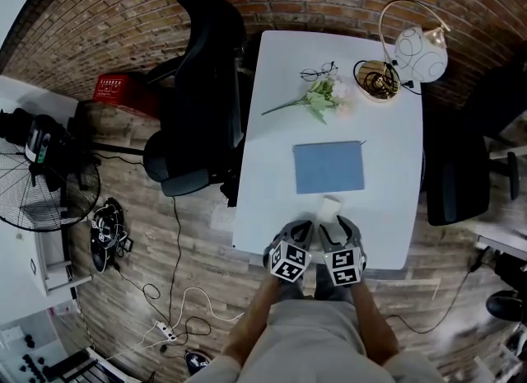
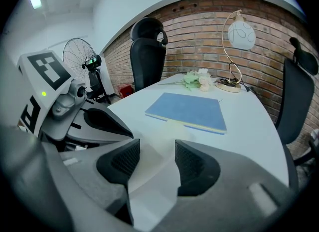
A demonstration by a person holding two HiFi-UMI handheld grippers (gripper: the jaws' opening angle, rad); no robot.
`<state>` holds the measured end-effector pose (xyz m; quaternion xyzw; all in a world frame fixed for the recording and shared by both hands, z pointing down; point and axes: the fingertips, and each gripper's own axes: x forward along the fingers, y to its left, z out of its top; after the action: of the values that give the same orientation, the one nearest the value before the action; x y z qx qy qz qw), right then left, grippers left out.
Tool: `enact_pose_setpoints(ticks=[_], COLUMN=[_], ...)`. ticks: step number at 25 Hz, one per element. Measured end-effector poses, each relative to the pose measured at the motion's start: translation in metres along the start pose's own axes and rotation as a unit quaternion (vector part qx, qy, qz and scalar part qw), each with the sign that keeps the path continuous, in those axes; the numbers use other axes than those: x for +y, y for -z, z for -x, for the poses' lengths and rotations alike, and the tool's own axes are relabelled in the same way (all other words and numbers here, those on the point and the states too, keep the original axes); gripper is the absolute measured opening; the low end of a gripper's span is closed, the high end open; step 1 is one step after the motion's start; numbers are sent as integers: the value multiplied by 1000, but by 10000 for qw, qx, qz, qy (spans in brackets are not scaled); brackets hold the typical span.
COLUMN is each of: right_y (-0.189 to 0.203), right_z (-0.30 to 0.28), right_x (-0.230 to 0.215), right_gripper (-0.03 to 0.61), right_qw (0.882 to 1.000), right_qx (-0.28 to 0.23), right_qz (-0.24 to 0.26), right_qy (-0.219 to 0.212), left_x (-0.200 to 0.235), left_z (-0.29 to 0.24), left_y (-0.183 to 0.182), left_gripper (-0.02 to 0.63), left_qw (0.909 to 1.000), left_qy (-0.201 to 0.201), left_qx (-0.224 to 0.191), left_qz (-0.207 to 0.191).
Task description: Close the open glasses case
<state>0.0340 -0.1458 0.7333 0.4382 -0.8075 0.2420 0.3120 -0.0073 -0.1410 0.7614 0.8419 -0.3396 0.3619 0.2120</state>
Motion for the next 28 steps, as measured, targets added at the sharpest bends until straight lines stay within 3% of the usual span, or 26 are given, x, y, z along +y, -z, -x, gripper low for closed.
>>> enact_pose_setpoints(ticks=[17, 28], right_y=[-4, -29], right_z=[4, 43], right_x=[1, 4], right_gripper=[222, 222], right_qw=[9996, 9952], right_qx=[-93, -653], right_qz=[-59, -137], right_qy=[246, 722], left_x=[5, 15], left_z=[10, 55], left_y=[2, -24], left_gripper=[2, 3], left_qw=[9999, 9973], left_qy=[-9, -112], left_qx=[-98, -656], left_qz=[-59, -301])
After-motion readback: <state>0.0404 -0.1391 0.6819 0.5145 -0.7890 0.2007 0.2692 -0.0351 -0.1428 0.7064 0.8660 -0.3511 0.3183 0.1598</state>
